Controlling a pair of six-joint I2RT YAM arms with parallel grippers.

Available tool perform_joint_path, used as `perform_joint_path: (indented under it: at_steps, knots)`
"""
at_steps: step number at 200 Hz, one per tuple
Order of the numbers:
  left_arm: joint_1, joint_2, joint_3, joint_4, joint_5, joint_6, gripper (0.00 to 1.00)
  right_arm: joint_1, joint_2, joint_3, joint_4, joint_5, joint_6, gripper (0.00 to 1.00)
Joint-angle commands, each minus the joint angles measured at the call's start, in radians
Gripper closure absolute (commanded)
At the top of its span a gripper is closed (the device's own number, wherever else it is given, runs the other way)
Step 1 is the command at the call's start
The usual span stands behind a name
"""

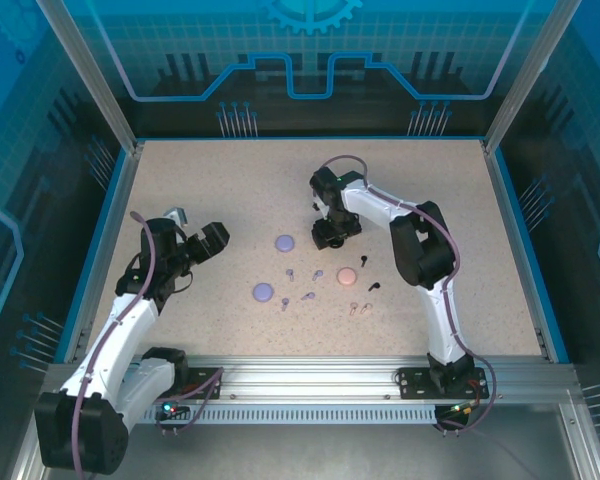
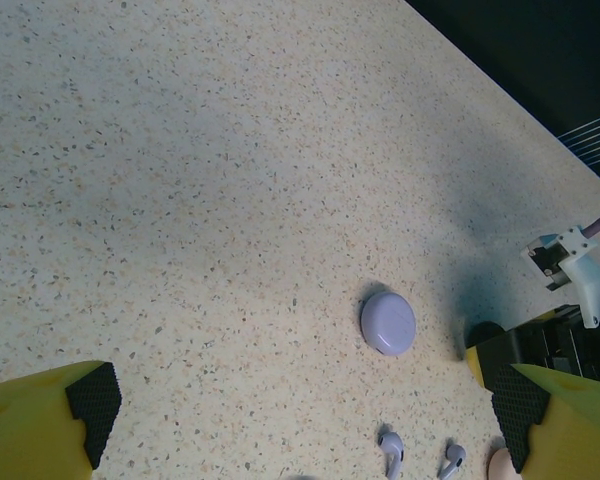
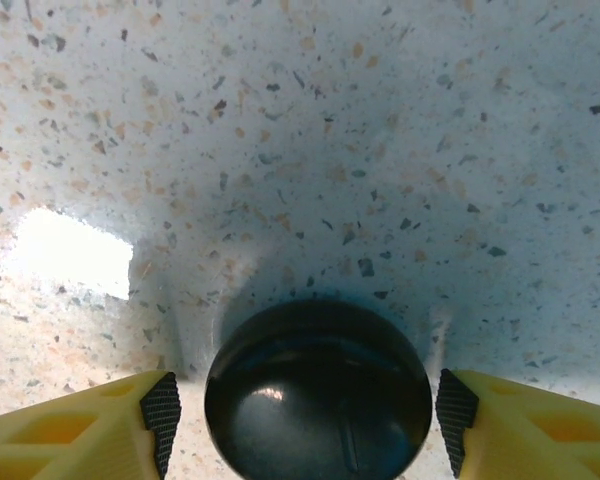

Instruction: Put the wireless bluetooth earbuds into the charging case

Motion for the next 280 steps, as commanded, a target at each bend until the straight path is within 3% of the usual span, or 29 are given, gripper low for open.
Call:
perform_joint_path:
  at_steps: [1, 73, 110, 202, 246, 280]
  knots:
    - [-0.001, 0.003, 0.009, 0.008, 0.017, -0.021, 0.01, 0.006, 0.029, 0.031, -0.021, 0.007, 0.015, 0.31]
    - [-0.001, 0.010, 0.012, 0.008, 0.022, -0.022, 0.01, 0.001, 0.044, 0.025, -0.024, 0.004, 0.003, 0.45]
    - [-0.001, 0.014, 0.025, 0.005, 0.050, -0.021, 0.01, 0.003, -0.032, -0.048, 0.036, 0.012, -0.025, 0.51]
    - [-0.043, 0.144, 0.112, 0.130, 0.448, -0.028, 0.04, 0.046, -0.578, -0.495, 0.447, -0.030, -0.253, 0.54]
    - [-0.145, 0.203, 0.162, 0.205, 0.546, -0.040, 0.07, 0.127, -0.848, -0.752, 0.722, -0.096, -0.400, 0.54]
    - [-0.230, 0.239, 0.210, 0.219, 0.576, -0.021, 0.10, 0.213, -0.980, -0.886, 0.884, -0.079, -0.512, 0.54]
